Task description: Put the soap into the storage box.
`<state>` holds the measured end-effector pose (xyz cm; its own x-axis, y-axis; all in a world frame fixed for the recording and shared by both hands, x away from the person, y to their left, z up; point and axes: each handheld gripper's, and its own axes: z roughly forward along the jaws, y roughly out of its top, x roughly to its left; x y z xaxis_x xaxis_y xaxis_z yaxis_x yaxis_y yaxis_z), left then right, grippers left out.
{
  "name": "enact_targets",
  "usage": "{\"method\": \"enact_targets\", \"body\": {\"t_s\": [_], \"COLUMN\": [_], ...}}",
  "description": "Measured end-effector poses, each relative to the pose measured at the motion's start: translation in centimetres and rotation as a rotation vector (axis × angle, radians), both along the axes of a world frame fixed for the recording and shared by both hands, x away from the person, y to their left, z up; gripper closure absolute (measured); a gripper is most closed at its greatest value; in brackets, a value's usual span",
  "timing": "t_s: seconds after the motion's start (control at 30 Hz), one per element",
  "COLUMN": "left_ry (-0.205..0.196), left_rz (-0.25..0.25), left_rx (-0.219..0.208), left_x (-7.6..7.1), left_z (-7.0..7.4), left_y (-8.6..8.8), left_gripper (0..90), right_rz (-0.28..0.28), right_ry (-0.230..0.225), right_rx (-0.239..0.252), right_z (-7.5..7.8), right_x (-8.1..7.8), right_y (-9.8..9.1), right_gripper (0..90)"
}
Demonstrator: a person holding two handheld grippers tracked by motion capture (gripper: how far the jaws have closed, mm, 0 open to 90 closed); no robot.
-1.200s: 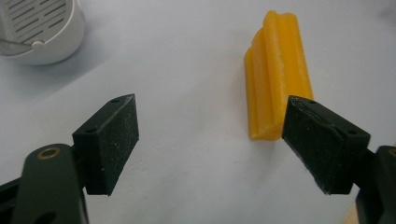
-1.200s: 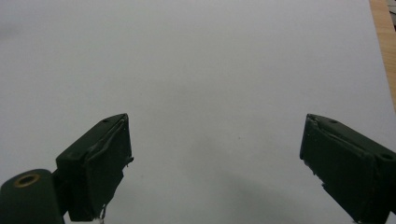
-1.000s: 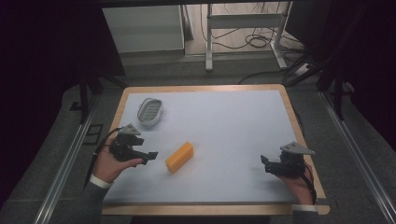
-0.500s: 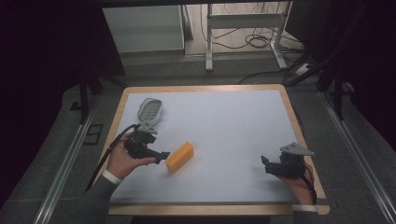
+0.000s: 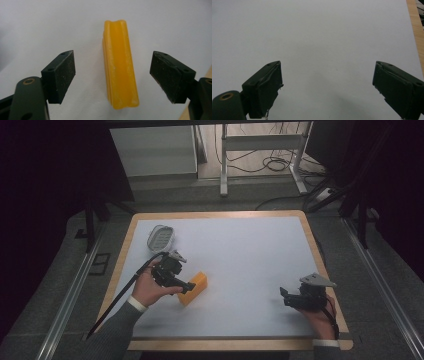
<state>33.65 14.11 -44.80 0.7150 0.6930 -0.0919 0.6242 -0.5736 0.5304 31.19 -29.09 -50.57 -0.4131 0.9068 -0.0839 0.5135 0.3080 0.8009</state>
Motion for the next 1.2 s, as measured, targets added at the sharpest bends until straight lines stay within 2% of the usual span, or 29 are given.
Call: {"method": "enact_targets", "body": {"t_s": [0.07,0.17,0.23,0.37,0.53,1.07,1.2], "left_ry": [0.005,0.005,-0.002,-0.001,0.025,0.107,0.113], "left_rz": [0.006,0.003,-0.004,-0.013,-0.020,-0.014,-0.009], "left_rx": [0.019,0.021,0.052,0.061,0.087,0.096,0.099], "left_x": [0.3,0.3,0.2,0.3,0.5,1.3,1.5], "left_z": [-0.6,-0.9,-1.2,-1.4,-2.3,-4.2,-4.4], "left_y": [-0.5,-0.8,-1.5,-1.9,-2.5,-3.1,-3.1], "left_gripper": [22.2,23.0,23.5,25.1,28.5,46.3,51.3], "right_rz": [0.004,0.003,0.004,0.002,-0.003,-0.011,-0.018], "right_ry": [-0.004,-0.001,0.002,0.006,0.010,0.018,0.014], "right_rx": [0.001,0.000,-0.006,-0.008,-0.017,-0.030,-0.029], "right_z": [0.0,0.0,-0.1,-0.2,-0.3,-0.6,-0.7], "right_x": [0.0,0.0,0.0,0.1,0.1,0.1,0.1], "right_y": [0.0,0.0,0.0,0.0,0.0,-0.1,-0.1], "right_gripper": [9.0,9.0,9.0,9.0,9.0,9.0,9.0]}}
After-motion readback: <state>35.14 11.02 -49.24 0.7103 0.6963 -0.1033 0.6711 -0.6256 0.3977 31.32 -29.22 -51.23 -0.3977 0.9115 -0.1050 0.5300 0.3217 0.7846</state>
